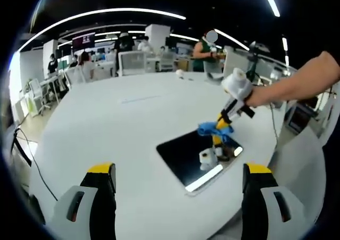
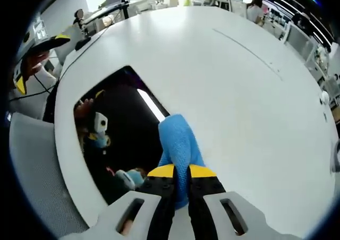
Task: Wipe the mirror surface with the cleaning cloth until all visible marks leave the cleaned area.
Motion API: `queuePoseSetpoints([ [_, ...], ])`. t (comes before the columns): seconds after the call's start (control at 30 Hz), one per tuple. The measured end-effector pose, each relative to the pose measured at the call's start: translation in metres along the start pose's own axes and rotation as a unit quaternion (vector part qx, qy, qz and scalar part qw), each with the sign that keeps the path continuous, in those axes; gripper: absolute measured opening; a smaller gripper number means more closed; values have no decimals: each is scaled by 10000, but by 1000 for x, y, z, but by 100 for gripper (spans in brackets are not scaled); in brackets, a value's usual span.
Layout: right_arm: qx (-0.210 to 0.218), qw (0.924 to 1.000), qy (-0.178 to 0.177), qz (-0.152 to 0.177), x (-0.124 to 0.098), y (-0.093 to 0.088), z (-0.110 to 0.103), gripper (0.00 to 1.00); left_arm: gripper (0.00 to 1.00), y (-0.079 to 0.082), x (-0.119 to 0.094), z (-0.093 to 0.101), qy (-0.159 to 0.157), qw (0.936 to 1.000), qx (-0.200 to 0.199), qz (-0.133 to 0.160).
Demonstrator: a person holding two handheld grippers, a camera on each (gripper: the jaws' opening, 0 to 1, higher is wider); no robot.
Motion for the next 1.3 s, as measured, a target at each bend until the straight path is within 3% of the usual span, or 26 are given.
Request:
queuePoseSetpoints([
  [0.53, 18, 10000, 15, 1, 3, 7, 11, 3, 100, -2, 3, -7, 156, 9999, -57, 2],
  [1.3, 1, 10000, -24, 33, 5, 11, 15, 3, 100, 3, 4, -7, 70, 9997, -216, 79],
])
Point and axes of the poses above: the point that each gripper's makers call its tool centre point, and the gripper's own axes: x roughly forward along the fingers, z roughly to its right, y roughly out of its top, the point moved 9 cm from there along -x, roughly backward along the fingers, and after that the axes turned 6 degrees about x, right-handed, at the moved point
